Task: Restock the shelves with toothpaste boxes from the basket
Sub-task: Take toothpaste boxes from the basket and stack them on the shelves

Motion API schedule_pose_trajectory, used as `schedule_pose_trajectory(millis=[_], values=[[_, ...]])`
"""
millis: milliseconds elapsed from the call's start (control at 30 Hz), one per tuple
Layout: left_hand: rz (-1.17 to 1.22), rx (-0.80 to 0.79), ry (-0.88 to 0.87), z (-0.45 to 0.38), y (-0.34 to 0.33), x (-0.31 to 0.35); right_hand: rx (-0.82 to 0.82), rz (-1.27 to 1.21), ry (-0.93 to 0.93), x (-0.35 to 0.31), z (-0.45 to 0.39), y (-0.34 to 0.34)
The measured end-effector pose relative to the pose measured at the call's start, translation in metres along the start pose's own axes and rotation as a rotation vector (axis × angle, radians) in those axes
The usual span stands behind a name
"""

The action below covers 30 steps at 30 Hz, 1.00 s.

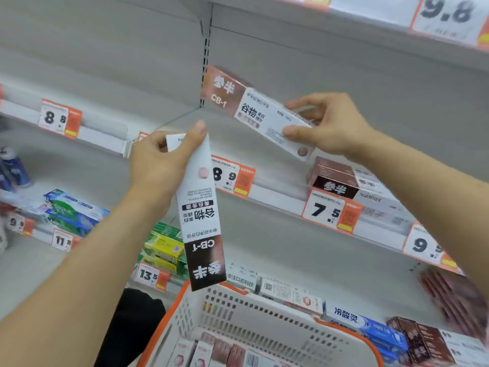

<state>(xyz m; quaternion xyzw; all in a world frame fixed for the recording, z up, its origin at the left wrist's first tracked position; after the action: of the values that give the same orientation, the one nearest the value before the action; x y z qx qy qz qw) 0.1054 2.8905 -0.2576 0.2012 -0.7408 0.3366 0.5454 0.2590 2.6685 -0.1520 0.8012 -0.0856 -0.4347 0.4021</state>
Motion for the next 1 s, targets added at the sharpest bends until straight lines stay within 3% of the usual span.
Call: schedule_pose_trajectory(millis=[200, 367, 433, 500, 533, 600, 700, 767, 833, 933, 1000], values=[[0.064, 0.127, 0.004, -0.005, 0.001, -0.010, -0.355, 0.290, -0.090, 0.056, -0.031, -0.046], [0.185, 0.184, 0.051, -0.013, -0.005, -0.008, -0.470, 0.382, -0.088, 0.059, -0.025, -0.039], [0.220, 0.213, 0.059, -0.015, -0.009, -0.005, -0.404, 0.506, -0.033, 0.041, -0.025, -0.030], [0.287, 0.219, 0.089, -0.017, -0.014, -0.004, -0.264, 0.423, 0.047, 0.013, -0.019, -0.023], [0.329, 0.215, 0.110, -0.017, -0.017, -0.004, -0.277, 0.280, 0.040, 0.003, -0.012, -0.025], [0.439, 0.186, 0.147, -0.017, -0.022, -0.004, -0.493, 0.010, -0.045, -0.010, 0.010, -0.040], [0.581, 0.128, 0.197, -0.014, -0.032, -0.006, -0.754, -0.030, -0.132, -0.009, 0.040, -0.056], [0.608, 0.094, 0.204, -0.013, -0.037, -0.007, -0.713, -0.077, -0.169, -0.002, 0.044, -0.055], [0.569, 0.037, 0.187, -0.012, -0.043, -0.007, -0.569, -0.098, -0.163, 0.004, 0.042, -0.047], [0.356, -0.067, 0.202, -0.013, -0.048, -0.008, -0.319, -0.068, -0.093, 0.006, 0.037, -0.021], [0.233, -0.138, 0.239, -0.015, -0.046, -0.010, -0.262, -0.070, -0.078, 0.005, 0.037, -0.005]])
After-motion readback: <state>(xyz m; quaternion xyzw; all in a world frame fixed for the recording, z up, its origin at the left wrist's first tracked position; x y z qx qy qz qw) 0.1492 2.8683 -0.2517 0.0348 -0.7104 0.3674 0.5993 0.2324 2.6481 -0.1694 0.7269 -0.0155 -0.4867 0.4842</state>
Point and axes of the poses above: each hand's wrist, its own z-axis away from the middle knuckle, its own y-axis out of the back of the hand, x = y × z, the point moved 7 cm from there along -z, towards the middle knuckle, and after that the axes turned 3 degrees about z, right-handed, at the moved point
